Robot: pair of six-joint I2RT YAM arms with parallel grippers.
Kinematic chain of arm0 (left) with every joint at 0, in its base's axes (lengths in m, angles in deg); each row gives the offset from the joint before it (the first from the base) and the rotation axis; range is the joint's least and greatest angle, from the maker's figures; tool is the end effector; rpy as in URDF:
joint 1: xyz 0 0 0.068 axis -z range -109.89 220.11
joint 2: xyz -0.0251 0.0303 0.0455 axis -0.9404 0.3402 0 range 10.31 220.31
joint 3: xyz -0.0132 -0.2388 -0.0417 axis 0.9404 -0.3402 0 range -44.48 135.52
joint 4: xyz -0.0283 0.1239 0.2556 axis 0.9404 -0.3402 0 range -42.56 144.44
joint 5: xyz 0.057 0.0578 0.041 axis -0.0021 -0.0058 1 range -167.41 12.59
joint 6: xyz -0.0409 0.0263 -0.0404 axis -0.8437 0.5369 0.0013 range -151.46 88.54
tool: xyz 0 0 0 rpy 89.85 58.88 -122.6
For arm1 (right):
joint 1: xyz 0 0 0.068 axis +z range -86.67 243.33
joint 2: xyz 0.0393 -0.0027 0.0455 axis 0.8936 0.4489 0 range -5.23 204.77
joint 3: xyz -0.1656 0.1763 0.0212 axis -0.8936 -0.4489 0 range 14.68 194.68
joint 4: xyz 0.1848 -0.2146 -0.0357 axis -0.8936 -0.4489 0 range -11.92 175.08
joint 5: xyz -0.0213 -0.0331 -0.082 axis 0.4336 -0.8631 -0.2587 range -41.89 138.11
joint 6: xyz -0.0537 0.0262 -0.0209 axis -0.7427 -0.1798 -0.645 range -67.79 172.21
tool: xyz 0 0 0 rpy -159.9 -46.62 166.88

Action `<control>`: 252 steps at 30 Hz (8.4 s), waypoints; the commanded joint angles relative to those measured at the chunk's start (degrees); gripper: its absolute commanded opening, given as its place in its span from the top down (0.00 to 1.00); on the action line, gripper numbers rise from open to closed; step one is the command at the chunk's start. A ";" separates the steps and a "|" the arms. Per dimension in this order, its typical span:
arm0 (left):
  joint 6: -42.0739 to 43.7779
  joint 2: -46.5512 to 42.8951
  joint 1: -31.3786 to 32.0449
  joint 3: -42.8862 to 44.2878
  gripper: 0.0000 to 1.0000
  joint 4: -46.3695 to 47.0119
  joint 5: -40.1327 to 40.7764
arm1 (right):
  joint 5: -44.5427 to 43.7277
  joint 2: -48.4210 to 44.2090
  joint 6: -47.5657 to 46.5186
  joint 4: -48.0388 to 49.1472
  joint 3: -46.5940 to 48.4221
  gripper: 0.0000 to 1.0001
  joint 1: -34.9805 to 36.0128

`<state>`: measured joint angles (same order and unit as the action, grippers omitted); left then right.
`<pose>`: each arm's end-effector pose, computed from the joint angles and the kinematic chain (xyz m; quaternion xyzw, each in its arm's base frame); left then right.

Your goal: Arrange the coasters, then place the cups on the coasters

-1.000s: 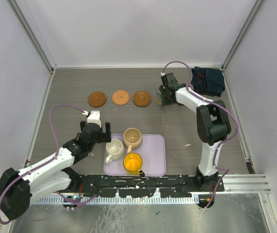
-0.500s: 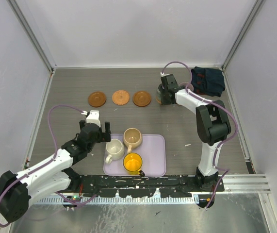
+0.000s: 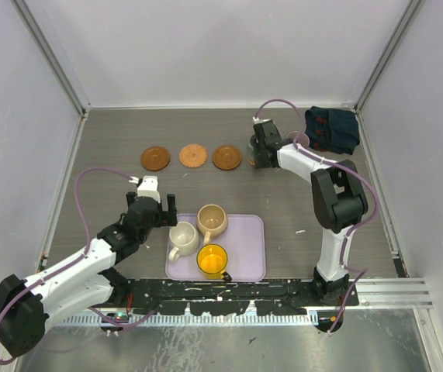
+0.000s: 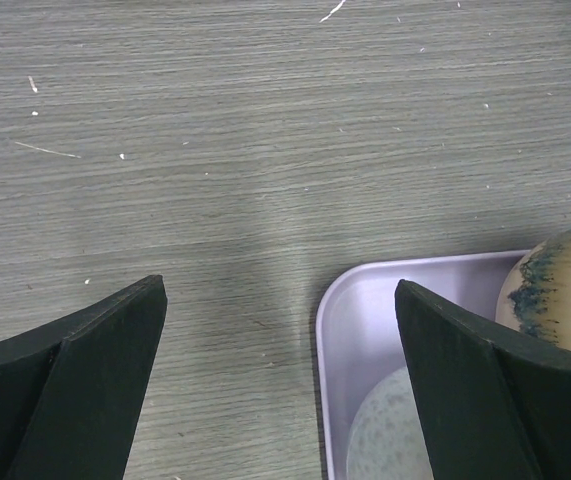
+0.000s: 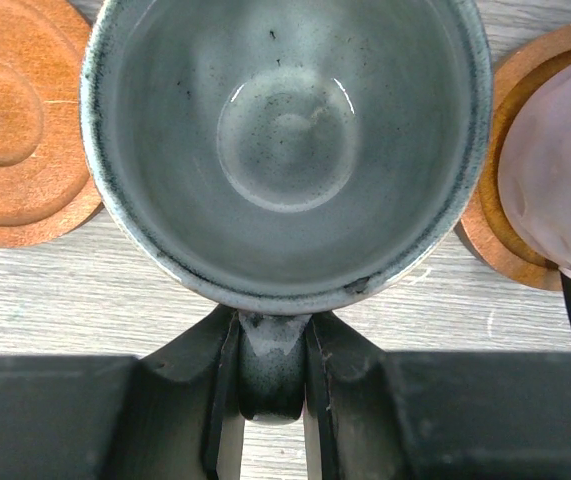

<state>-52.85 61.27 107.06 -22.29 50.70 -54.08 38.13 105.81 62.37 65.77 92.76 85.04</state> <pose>0.2028 -0.1285 0.1531 0.0199 0.8639 -0.0747 0.4977 0.4099 0.1541 0.1376 -0.0670 0.9407 0.0093 0.3323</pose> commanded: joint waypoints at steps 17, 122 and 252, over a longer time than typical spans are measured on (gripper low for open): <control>0.01 -2.18 -0.21 -0.12 0.02 0.67 1.01 | -9.53 -0.35 2.26 1.47 0.41 0.74 2.04; -3.32 -12.38 -0.04 0.30 0.02 -6.37 -8.57 | -16.67 -30.68 37.42 6.02 -26.70 0.20 49.38; 3.10 18.44 -9.76 18.00 0.02 9.73 -4.61 | -13.33 5.99 10.90 -1.38 22.87 0.99 14.89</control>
<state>-49.98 81.36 97.71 -6.02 58.48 -58.39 24.29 113.05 72.18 61.66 109.92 99.36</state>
